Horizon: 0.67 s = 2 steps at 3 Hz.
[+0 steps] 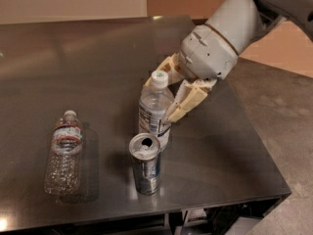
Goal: Move blue plastic bottle near redbull can
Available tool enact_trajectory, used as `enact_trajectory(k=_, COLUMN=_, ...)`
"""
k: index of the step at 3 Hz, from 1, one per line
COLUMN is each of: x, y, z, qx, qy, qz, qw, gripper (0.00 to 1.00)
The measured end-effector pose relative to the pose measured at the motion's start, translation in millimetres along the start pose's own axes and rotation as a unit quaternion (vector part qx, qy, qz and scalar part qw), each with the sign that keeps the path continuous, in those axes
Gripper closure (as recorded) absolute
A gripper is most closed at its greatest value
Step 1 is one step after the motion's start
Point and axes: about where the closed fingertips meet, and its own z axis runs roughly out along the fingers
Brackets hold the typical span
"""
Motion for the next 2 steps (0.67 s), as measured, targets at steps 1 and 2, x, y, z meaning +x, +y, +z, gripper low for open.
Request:
enact_trajectory(k=1, x=2.1, y=-1.0, z=1.0, qx=-0.001, qy=-0.006, qz=0.002, qw=1.0000, gripper=0.00)
enact_trajectory(k=2, x=2.1, y=-1.1, z=1.0, qx=-0.001, qy=-0.006, qz=0.002, qw=1.0000, gripper=0.00)
